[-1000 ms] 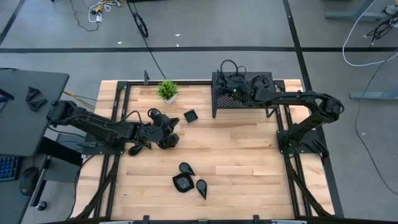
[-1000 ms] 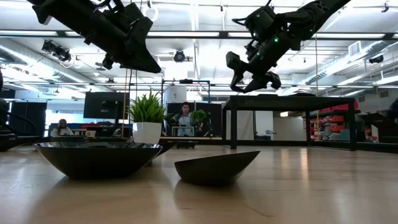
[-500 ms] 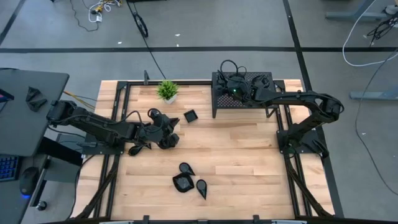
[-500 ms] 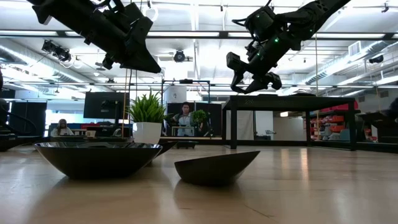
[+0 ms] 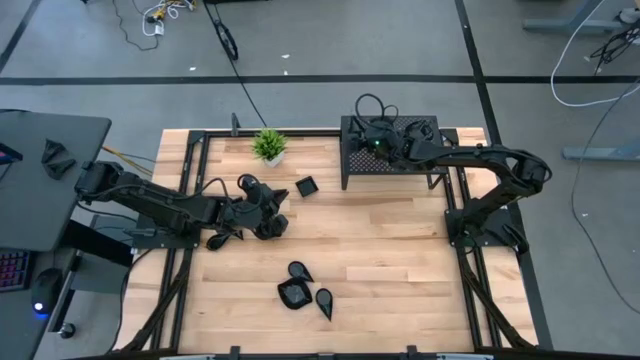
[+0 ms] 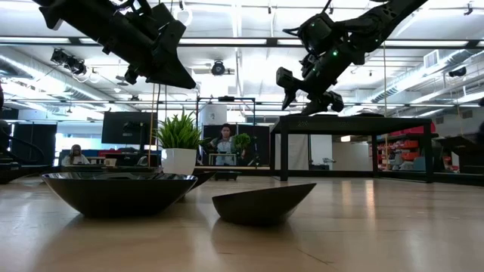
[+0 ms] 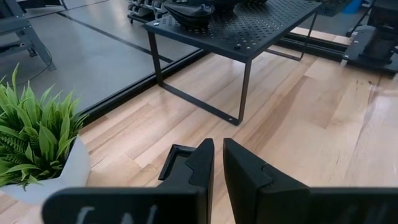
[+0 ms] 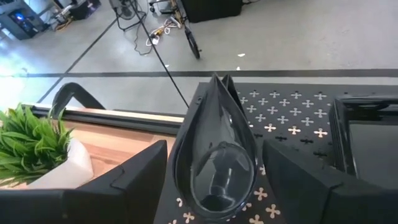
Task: Pick & Place Mini shaped plates
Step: Stack the black drop-shaped plate on top of the black drop-shaped plate on the shelf
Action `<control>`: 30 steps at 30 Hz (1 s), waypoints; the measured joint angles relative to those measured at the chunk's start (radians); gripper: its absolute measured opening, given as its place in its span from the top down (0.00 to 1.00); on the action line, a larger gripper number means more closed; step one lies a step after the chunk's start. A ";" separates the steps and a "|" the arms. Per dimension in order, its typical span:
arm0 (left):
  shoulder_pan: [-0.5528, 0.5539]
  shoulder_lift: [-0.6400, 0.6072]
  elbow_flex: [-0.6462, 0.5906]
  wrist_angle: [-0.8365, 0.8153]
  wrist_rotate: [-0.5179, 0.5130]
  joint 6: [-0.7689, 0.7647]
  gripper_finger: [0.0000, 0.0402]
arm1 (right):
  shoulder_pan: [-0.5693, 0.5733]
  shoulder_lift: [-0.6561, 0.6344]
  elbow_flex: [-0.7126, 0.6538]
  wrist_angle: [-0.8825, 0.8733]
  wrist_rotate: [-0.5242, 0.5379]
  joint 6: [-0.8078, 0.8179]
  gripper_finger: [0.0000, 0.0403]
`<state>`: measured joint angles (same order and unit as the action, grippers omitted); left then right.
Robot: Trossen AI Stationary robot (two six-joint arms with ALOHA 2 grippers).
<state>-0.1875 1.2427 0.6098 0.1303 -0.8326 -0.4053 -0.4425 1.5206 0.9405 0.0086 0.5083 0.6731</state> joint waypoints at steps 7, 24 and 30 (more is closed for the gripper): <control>0.000 0.000 0.000 0.000 0.000 0.001 0.90 | -0.001 -0.006 0.000 0.021 -0.053 -0.060 0.34; 0.000 0.000 0.000 0.000 0.000 0.000 0.90 | 0.000 -0.017 0.000 -0.030 -0.137 -0.079 0.36; 0.000 0.000 0.000 0.000 0.000 -0.002 0.90 | 0.000 -0.017 0.000 -0.032 -0.167 -0.096 0.42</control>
<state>-0.1871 1.2427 0.6098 0.1305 -0.8326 -0.4068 -0.4423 1.5040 0.9405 -0.0237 0.3409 0.5773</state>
